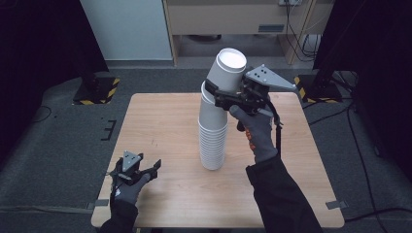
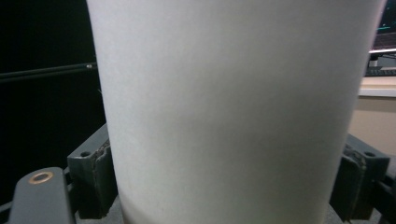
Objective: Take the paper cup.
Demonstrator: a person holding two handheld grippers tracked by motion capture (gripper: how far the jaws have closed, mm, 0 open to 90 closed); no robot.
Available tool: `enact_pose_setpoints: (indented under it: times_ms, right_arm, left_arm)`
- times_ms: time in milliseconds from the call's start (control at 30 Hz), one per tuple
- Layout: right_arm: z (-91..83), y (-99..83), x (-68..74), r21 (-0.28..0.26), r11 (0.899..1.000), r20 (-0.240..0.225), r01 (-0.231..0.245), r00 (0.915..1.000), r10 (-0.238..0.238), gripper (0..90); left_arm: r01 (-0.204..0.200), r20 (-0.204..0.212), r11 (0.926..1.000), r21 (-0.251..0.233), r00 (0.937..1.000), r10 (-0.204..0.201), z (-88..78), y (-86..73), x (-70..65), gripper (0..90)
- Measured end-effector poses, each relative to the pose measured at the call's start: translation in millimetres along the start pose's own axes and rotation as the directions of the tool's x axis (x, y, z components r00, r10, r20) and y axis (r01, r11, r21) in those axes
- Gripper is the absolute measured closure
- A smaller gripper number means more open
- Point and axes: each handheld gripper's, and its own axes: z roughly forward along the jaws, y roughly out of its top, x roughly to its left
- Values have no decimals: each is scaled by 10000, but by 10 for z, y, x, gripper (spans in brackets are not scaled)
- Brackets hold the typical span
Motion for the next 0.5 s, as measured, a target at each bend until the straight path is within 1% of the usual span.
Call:
enact_pose_setpoints:
  times_ms: [167,233,267,300,467,500]
  right_arm:
    - [-94,33,-36,-128,9998,48,-138,9999,139,146]
    - [-143,40,-48,-140,9998,67,-159,9998,160,146]
    - [-170,43,-51,-151,9998,105,-148,9998,150,146]
    - [-199,46,-58,-174,9998,118,-125,9999,127,146]
    - [-344,38,-88,-212,9997,228,-141,9996,145,146]
    - [-375,30,-97,-212,9996,259,-181,9995,186,146]
  left_arm:
    - [-22,-12,10000,-65,10000,22,-5,3,-2,242]
    - [-168,33,9998,-109,9999,168,-11,9,-2,250]
    - [-137,98,9998,-152,9999,138,-13,12,-10,259]
    - [-114,194,9998,-158,9997,117,-14,15,-16,289]
    - [-152,199,9998,-153,9997,155,-4,15,-28,293]
    - [-111,230,9998,-175,9997,115,-1,13,-28,293]
